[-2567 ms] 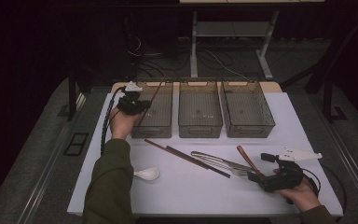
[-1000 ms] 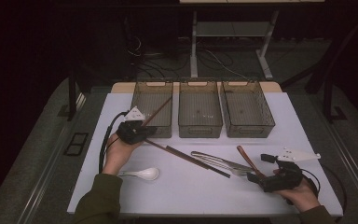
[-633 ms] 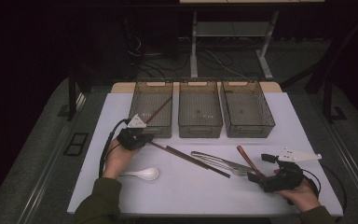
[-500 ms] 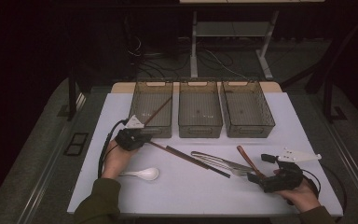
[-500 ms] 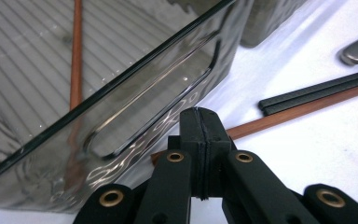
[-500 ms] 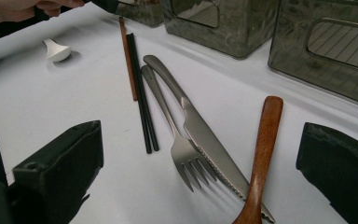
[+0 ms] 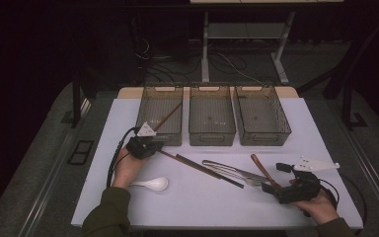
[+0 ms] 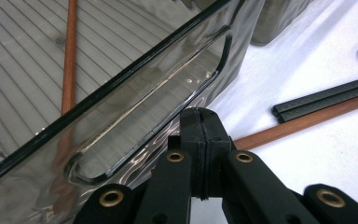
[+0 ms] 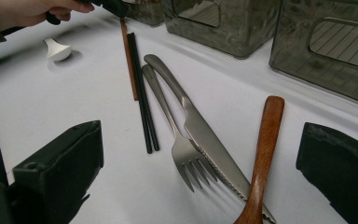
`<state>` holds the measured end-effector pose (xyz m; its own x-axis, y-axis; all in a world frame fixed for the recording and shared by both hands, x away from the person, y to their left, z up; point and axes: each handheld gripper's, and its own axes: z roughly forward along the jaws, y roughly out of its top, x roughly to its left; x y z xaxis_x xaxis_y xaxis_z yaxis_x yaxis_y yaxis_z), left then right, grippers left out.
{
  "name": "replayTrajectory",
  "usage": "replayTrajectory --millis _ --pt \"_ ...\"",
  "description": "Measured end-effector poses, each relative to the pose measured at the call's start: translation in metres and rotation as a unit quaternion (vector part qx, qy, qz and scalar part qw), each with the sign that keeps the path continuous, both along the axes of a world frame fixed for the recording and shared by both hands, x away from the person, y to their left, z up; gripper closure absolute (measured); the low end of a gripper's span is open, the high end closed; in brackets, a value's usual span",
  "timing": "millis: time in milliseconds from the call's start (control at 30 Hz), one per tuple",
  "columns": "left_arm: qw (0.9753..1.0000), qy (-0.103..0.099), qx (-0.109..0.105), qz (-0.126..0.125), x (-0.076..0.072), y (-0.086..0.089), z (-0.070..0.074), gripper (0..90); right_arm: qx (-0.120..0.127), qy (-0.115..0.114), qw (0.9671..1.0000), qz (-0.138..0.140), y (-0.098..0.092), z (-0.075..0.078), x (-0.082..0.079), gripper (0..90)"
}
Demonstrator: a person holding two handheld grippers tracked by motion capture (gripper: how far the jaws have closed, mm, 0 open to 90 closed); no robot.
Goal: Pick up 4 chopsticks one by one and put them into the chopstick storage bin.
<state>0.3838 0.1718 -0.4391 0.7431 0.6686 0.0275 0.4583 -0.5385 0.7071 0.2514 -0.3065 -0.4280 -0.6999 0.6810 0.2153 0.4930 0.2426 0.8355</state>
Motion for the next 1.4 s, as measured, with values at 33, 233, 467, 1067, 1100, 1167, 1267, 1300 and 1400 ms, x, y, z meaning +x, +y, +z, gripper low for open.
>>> replayTrajectory --millis 33,233,467,1067,1100,1167,1267,1300,1400 --pt "1.0 0.0 0.003 0.001 0.0 -0.001 -0.001 88.8 0.0 0.0 1.0 0.0 0.0 0.0 0.0 0.7" --pt "1.0 0.005 0.006 0.001 0.001 -0.001 -0.003 88.9 0.0 0.001 1.0 0.001 0.0 0.0 0.0 0.7" --pt "0.9997 0.017 0.019 0.002 0.001 0.002 -0.003 88.9 0.0 0.0 1.0 0.001 0.001 0.0 0.0 0.7" --pt "0.9998 0.018 0.011 -0.003 -0.012 0.019 0.004 88.8 0.001 -0.002 1.0 0.0 -0.001 0.001 -0.001 0.7" --pt "0.9998 0.018 0.011 -0.006 -0.013 0.02 0.004 88.8 0.001 -0.002 1.0 -0.001 -0.001 0.001 -0.001 0.7" --pt "0.9996 0.024 0.016 -0.003 -0.016 0.023 0.005 88.9 0.001 -0.002 1.0 -0.002 -0.001 0.001 -0.001 0.7" --pt "0.9993 0.028 0.022 -0.007 -0.021 0.027 0.006 88.9 0.002 -0.002 1.0 -0.003 -0.001 0.002 -0.002 0.7" --pt "0.9993 0.03 0.023 -0.005 -0.024 0.027 0.006 88.9 0.002 -0.003 1.0 -0.003 -0.002 0.002 -0.002 0.7" --pt "0.999 0.03 0.031 -0.01 -0.029 0.03 0.005 88.9 0.003 -0.004 1.0 -0.004 -0.002 0.002 -0.002 0.7"
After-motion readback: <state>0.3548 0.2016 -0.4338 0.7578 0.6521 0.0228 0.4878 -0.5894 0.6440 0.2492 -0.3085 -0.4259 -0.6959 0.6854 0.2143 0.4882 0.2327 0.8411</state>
